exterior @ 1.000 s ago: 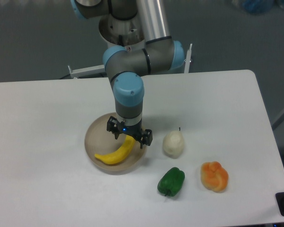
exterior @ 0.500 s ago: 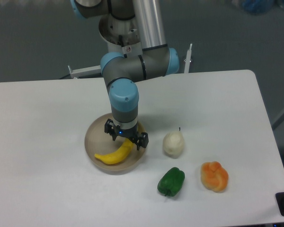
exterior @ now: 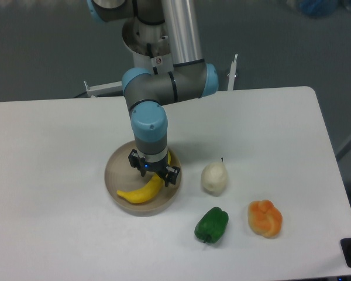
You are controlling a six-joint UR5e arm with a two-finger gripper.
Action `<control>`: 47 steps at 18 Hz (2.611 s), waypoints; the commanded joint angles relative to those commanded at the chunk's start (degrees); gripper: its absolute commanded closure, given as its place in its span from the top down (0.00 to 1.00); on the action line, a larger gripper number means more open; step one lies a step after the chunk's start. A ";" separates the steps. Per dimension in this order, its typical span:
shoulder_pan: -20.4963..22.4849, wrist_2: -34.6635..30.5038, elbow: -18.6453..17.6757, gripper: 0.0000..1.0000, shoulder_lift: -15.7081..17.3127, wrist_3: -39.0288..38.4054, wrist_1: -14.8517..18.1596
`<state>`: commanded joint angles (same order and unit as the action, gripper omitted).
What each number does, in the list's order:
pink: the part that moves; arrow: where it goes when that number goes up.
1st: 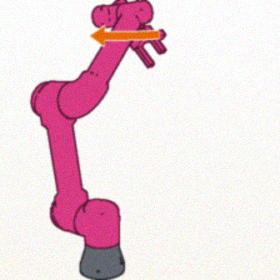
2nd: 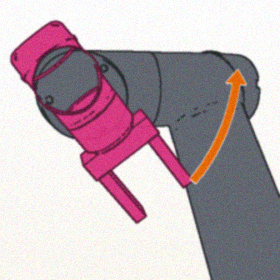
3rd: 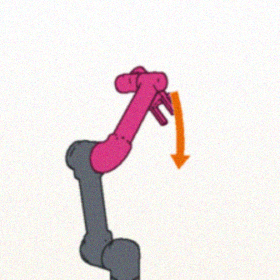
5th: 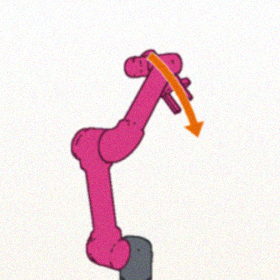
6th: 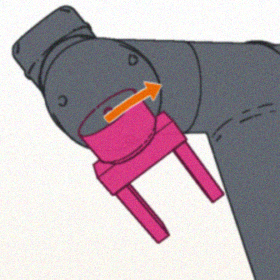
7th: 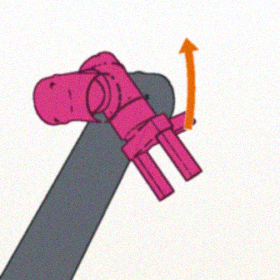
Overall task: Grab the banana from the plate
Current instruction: 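Lift the banana off the plate with the gripper, then carry the held banana away from the plate toward the pear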
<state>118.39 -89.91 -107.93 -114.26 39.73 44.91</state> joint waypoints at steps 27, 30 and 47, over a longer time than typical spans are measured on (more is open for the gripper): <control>14.06 -0.88 9.93 0.32 8.17 20.56 5.62; 16.08 -0.97 11.42 0.32 7.91 24.51 7.38; 18.98 -2.02 17.23 0.33 4.57 28.30 7.65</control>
<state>137.37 -91.93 -90.70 -109.69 68.03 52.56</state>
